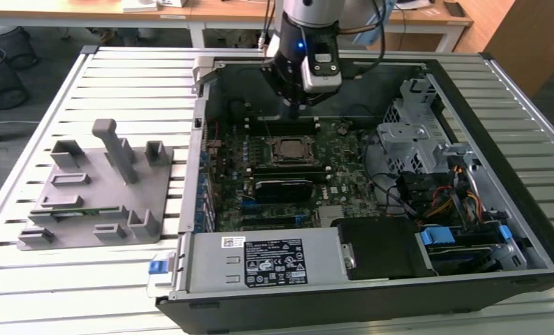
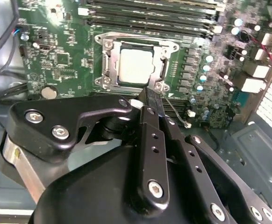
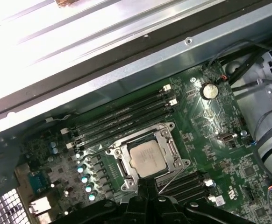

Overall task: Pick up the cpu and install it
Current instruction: 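Install the first cpu locking lever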

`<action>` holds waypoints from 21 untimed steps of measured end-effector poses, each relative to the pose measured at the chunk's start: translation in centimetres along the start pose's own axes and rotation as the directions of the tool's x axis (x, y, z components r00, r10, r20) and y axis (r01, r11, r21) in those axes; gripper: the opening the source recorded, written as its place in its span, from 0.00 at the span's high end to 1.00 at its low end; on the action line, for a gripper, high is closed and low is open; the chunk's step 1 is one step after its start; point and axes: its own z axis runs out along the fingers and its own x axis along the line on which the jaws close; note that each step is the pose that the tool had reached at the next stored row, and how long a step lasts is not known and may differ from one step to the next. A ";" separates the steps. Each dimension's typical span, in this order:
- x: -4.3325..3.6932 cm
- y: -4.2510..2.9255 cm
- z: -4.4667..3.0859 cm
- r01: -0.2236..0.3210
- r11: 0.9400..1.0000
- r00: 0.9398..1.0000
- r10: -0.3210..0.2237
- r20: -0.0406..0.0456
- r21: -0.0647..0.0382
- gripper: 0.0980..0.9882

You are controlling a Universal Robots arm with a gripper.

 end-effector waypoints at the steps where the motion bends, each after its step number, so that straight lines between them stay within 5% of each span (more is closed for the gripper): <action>1: 0.00 0.00 0.04 0.007 1.000 1.000 -0.007 0.006 -0.002 0.99; 3: 0.00 -0.01 0.10 0.025 1.000 1.000 -0.025 0.014 -0.005 0.99; 11: -0.01 -0.01 0.33 0.164 0.986 0.986 -0.164 0.012 -0.001 0.99; 18: 1.43 -0.63 0.42 0.176 0.984 0.984 -0.176 0.019 -0.003 0.99; 21: 1.45 -0.64 0.52 0.217 0.976 0.976 -0.217 0.018 -0.003 0.99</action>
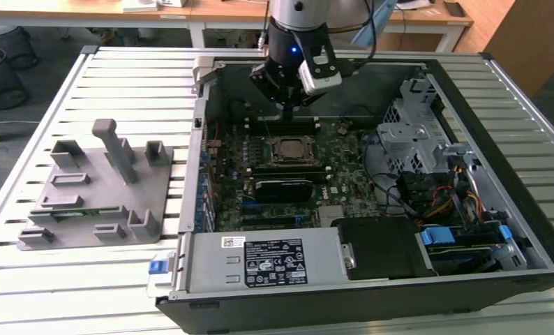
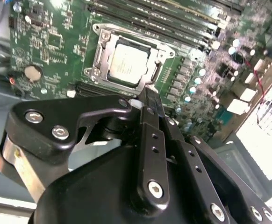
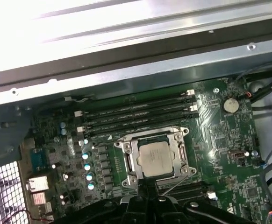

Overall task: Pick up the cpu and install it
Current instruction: 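Install the first cpu locking lever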

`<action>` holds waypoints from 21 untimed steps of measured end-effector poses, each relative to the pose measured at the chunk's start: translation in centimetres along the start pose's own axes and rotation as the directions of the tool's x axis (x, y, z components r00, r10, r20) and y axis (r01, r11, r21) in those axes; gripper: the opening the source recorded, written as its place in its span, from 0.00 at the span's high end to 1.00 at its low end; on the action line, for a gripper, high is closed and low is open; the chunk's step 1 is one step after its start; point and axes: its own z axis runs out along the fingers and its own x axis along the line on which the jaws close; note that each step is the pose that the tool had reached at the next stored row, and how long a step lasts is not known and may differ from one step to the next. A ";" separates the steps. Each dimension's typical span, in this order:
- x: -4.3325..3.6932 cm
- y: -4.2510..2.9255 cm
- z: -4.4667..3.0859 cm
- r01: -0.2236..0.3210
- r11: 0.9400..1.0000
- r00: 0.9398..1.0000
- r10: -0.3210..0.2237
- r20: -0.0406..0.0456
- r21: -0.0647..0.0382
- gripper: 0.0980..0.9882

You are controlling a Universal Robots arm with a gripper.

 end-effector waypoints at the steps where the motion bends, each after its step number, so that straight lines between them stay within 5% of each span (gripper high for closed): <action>1: 0.00 0.00 0.03 0.018 1.000 1.000 -0.018 0.000 0.000 0.99; 12: 0.13 -0.04 0.31 0.179 0.984 0.984 -0.179 0.001 0.001 0.99; 21: 2.56 -0.43 0.62 0.180 0.984 0.983 -0.180 0.022 0.001 0.99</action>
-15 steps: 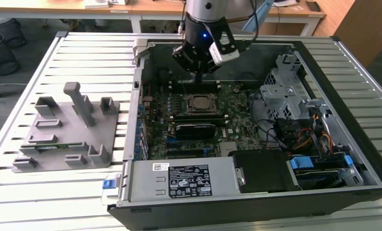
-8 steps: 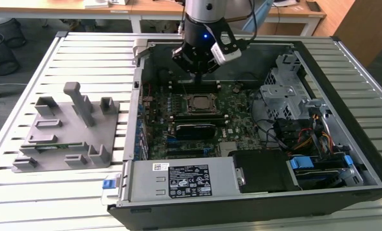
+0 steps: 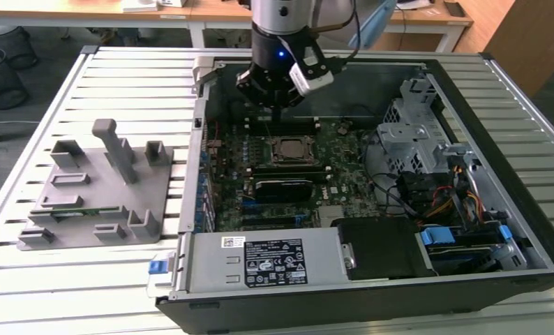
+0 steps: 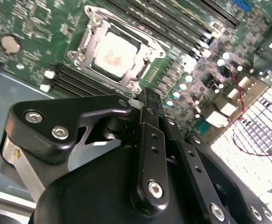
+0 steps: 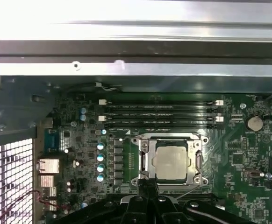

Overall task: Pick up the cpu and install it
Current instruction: 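Install the first cpu locking lever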

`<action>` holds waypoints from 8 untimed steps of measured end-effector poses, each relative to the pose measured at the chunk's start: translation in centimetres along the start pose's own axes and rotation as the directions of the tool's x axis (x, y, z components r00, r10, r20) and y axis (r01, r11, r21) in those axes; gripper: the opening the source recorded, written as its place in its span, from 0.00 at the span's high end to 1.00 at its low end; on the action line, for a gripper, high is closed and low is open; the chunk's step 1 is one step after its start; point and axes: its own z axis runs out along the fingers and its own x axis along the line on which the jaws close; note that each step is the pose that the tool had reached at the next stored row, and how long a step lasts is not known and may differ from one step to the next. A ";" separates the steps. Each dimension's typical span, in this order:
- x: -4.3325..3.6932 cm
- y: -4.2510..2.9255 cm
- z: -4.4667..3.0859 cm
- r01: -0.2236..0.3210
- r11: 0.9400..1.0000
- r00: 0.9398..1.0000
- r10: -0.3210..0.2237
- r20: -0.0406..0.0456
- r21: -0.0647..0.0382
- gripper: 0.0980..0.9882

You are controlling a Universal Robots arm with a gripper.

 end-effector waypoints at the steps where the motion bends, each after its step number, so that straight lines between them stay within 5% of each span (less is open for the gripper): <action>1: 0.29 0.03 0.03 0.000 1.000 1.000 0.000 0.001 0.000 0.99; 8: 2.34 0.13 0.64 0.000 1.000 1.000 0.000 0.006 0.000 0.99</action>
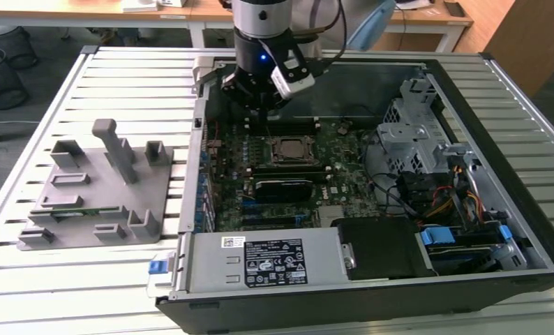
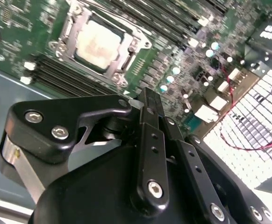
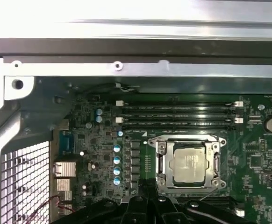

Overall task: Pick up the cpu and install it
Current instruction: 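Install the first cpu locking lever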

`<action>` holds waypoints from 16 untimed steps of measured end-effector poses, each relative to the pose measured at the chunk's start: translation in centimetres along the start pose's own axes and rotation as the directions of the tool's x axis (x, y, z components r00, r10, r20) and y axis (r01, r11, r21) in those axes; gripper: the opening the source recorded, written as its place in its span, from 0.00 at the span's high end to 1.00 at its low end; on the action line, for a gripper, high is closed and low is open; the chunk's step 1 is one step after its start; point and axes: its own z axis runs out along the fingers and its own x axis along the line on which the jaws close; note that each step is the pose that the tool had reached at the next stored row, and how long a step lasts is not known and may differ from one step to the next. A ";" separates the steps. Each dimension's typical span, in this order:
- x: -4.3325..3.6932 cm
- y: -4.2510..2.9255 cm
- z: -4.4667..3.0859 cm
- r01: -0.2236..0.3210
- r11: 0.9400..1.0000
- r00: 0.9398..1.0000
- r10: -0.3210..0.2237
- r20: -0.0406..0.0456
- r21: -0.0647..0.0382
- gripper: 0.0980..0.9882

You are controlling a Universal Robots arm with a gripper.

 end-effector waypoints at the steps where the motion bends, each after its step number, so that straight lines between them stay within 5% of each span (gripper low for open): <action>1: 0.17 0.05 0.11 0.000 1.000 1.000 0.000 0.001 0.000 0.99; 16: 0.64 1.05 0.84 0.001 1.000 1.000 -0.001 0.001 0.000 0.99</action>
